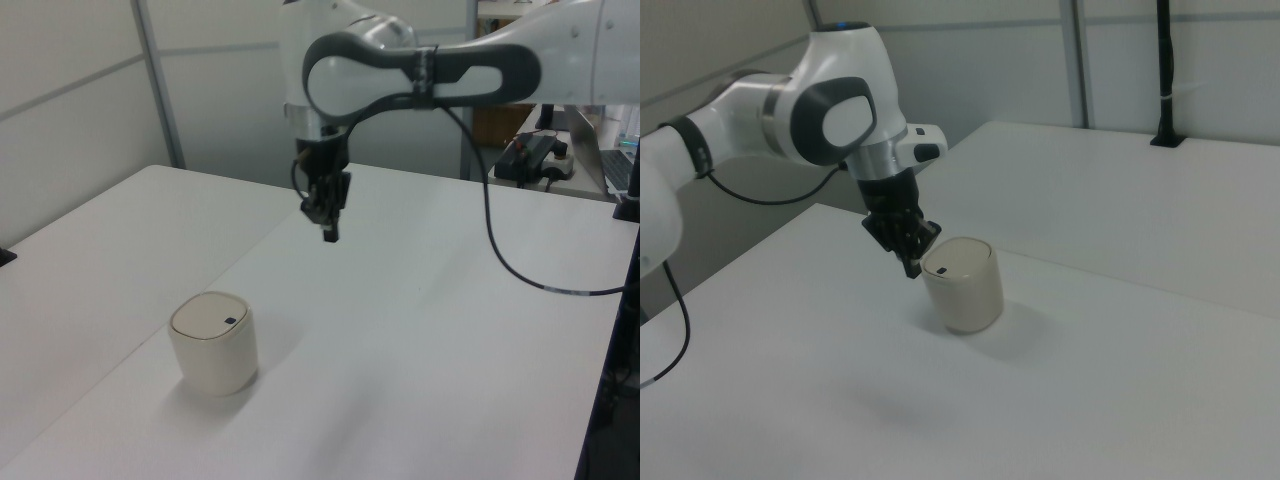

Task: Open the trash can
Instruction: 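Move the gripper over the cream trash can lid, then lower the gripper onto the dark tab on the lid, then grip the lid tab and lift it upward to swing the lid open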

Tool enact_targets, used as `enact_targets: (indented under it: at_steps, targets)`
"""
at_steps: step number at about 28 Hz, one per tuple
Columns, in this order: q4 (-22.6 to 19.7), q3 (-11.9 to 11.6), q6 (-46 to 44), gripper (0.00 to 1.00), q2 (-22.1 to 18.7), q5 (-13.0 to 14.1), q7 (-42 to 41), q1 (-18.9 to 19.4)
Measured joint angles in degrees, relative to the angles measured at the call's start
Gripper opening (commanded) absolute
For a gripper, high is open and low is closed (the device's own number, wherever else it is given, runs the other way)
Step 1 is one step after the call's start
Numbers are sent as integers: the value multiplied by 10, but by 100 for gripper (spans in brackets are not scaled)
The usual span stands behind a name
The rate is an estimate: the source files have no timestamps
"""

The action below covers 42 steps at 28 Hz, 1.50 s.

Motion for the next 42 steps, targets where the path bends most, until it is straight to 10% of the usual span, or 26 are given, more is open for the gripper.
enact_targets:
  at_steps: [42]
  targets:
    - [11,2,330,0,170,7,42,78]
